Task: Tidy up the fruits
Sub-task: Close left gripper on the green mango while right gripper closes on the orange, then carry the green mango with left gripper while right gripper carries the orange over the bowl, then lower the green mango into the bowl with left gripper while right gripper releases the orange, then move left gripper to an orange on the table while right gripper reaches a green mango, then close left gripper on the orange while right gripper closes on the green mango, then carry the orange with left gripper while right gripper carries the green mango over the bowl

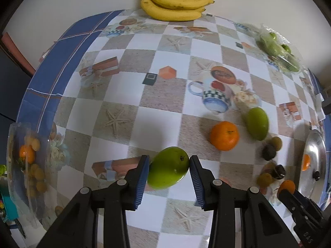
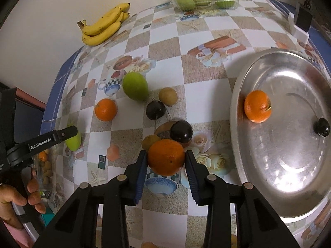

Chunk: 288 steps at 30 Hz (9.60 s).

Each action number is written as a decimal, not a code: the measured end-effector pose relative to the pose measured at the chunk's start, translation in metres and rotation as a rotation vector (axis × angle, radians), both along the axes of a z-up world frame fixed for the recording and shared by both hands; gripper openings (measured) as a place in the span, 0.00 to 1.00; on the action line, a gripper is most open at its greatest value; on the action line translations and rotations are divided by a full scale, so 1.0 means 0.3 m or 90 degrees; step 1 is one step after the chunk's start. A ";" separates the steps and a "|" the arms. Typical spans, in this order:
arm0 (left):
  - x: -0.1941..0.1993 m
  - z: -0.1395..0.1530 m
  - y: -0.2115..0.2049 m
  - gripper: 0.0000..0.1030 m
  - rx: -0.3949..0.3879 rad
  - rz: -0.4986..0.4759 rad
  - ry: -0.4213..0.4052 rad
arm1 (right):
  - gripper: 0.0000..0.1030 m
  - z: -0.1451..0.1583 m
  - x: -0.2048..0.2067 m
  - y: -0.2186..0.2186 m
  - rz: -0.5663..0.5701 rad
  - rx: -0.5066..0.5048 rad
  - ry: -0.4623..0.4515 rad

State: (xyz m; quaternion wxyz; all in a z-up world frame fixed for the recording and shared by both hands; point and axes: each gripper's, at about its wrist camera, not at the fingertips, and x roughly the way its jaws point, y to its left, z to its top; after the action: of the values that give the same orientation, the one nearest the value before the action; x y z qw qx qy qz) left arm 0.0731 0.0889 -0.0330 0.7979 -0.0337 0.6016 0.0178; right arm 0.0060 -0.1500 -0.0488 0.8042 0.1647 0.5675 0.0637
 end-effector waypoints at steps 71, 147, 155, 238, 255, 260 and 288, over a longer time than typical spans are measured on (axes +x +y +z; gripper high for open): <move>-0.184 -0.050 -0.985 0.42 -0.058 -0.311 0.002 | 0.38 -0.026 -0.090 -0.604 -0.289 -0.087 0.052; -0.026 -0.001 -0.236 1.00 -0.027 0.122 -0.080 | 1.00 0.034 -0.018 -0.348 -0.157 -0.125 -0.065; -0.015 0.007 -0.189 1.00 -0.030 0.120 -0.092 | 1.00 0.045 -0.009 -0.335 -0.164 -0.119 -0.083; 0.144 -0.133 -0.097 0.54 -0.189 0.105 -0.020 | 0.42 0.034 0.245 0.067 -0.004 -0.108 -0.047; 0.130 -0.098 -0.097 0.39 -0.170 0.114 -0.038 | 0.41 0.055 0.195 0.009 -0.036 -0.090 -0.042; 0.113 -0.039 -0.096 0.39 -0.165 0.115 -0.068 | 0.42 0.065 0.173 -0.001 -0.038 -0.087 -0.042; 0.034 0.128 -0.396 0.39 -0.127 0.032 -0.127 | 0.42 0.151 0.013 -0.433 -0.207 -0.070 -0.059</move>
State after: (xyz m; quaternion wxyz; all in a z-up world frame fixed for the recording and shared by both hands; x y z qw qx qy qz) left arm 0.0832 -0.0300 0.0055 0.8458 -0.1292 0.5169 -0.0259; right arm 0.0099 -0.2798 -0.0034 0.8370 0.2069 0.4984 -0.0905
